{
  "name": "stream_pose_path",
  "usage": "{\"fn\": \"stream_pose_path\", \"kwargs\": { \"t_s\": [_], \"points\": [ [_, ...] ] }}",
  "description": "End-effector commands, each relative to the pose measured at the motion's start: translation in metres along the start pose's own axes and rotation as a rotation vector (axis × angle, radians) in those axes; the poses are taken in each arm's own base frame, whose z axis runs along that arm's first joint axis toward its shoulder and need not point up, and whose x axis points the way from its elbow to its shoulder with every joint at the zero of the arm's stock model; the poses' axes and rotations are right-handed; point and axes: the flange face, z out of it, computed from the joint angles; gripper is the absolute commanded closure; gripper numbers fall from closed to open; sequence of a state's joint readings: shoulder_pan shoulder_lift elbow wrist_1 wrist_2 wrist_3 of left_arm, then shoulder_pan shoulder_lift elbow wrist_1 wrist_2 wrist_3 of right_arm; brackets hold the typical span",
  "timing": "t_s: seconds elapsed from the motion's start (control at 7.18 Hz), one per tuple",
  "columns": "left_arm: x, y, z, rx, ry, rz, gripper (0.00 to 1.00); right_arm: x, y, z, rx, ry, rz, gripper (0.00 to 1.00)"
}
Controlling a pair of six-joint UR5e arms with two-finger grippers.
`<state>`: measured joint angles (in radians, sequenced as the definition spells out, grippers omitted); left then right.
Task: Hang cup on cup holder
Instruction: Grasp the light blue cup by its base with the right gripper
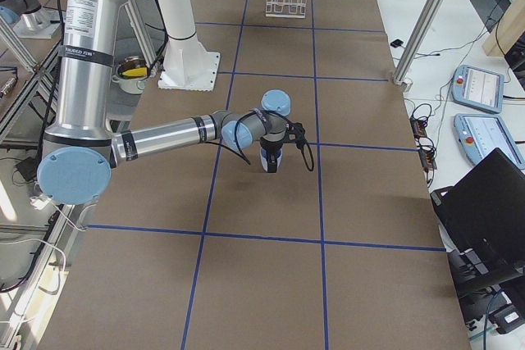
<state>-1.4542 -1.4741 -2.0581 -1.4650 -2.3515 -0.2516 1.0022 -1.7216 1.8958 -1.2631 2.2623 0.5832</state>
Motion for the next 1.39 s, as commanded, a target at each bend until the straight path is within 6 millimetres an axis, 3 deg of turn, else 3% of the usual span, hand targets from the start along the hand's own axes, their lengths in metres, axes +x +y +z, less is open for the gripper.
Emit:
{"fn": "stream_pose_path", "kwargs": {
  "t_s": [0.0,0.42,0.7,0.84,1.11,1.25],
  "points": [
    [0.001,0.000,-0.001,0.001,0.002,0.000,0.02,-0.004,-0.003,0.008,-0.007,0.004,-0.013,0.21],
    [0.002,0.000,-0.003,0.005,0.003,0.004,0.02,-0.002,-0.005,0.012,-0.008,0.012,-0.011,0.97],
    [0.002,0.000,-0.003,0.006,0.003,0.005,0.02,-0.006,-0.005,0.006,-0.001,-0.001,-0.019,1.00],
    [0.006,0.001,-0.006,0.011,0.006,0.011,0.02,-0.015,-0.003,-0.018,0.035,-0.026,-0.030,1.00],
    [0.013,0.001,-0.006,-0.004,0.069,0.013,0.02,0.002,-0.007,-0.079,0.092,-0.207,0.003,1.00],
    [0.031,-0.011,-0.012,-0.005,0.129,0.025,0.02,-0.001,-0.008,-0.093,0.093,-0.284,0.023,1.00]
  ]
}}
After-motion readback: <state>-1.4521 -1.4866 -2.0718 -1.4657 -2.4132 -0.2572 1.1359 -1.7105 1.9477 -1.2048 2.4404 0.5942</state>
